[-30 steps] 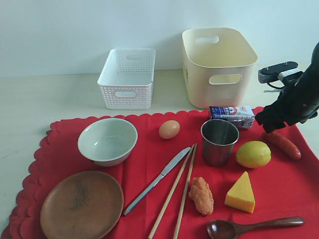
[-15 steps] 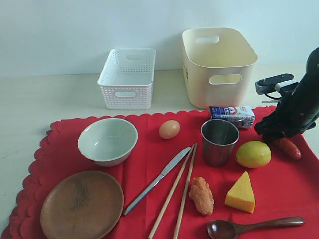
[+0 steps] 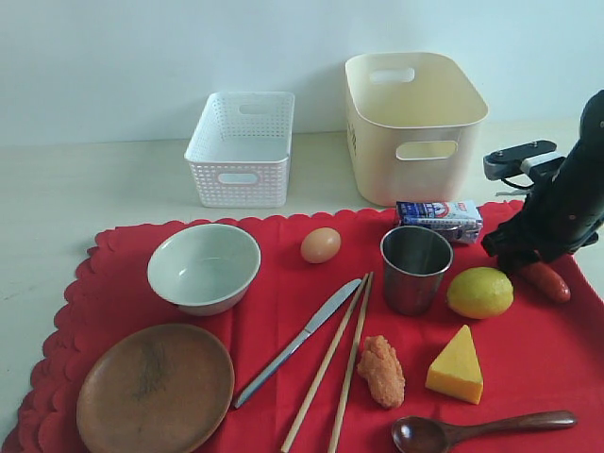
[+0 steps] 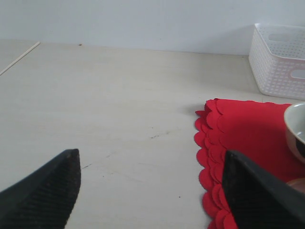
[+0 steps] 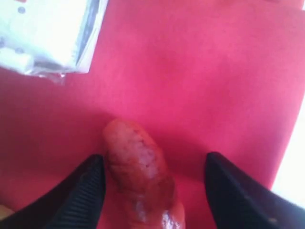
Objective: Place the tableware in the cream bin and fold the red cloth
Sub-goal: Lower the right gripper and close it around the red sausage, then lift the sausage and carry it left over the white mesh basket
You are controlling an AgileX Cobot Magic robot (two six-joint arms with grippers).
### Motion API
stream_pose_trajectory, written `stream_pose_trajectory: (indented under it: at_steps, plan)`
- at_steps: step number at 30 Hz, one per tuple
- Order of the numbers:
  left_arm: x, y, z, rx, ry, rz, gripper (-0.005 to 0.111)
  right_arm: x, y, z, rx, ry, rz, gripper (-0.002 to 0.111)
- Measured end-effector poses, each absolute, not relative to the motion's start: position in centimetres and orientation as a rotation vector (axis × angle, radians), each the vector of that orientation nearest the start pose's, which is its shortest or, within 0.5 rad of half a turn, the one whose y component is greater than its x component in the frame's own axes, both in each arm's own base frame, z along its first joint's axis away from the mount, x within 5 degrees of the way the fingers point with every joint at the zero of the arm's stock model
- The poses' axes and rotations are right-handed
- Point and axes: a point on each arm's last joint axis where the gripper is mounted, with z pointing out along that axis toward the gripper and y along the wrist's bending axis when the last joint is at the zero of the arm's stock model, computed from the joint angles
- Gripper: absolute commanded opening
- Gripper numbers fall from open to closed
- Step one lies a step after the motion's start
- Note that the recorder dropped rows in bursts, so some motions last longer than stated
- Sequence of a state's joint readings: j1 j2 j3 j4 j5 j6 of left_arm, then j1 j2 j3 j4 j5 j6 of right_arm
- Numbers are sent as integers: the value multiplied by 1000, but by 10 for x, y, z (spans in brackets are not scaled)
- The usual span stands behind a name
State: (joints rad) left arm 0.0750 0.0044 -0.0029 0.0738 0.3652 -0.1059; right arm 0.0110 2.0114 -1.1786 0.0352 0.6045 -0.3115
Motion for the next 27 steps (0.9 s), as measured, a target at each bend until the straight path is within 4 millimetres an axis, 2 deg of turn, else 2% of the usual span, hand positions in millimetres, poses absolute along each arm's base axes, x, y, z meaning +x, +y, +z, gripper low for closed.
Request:
stream_pose_trajectory:
  at_steps: [5,9,13,16,20,23,27]
  plan:
    - [53,6,181,-122,1846,51,78,373,6,117,-433,2905,-11,19]
    - [53,6,181,-122,1846,51,78,373,6,117,-436,2909,-12,0]
    - [53,6,181,-122,1846,51,78,372,6,121,-437,2909,-15,0]
    - [53,6,181,-122,1846,51,78,371,6,139,-409,2869,-21,0]
    - [53,6,181,-122,1846,51,78,368,6,175,-380,2776,-36,0]
    - [53,6,181,-122,1846,51,78,361,6,208,-351,2688,-32,0]
    - [53,6,181,-122,1846,51,78,349,13,252,-288,2562,62,0]
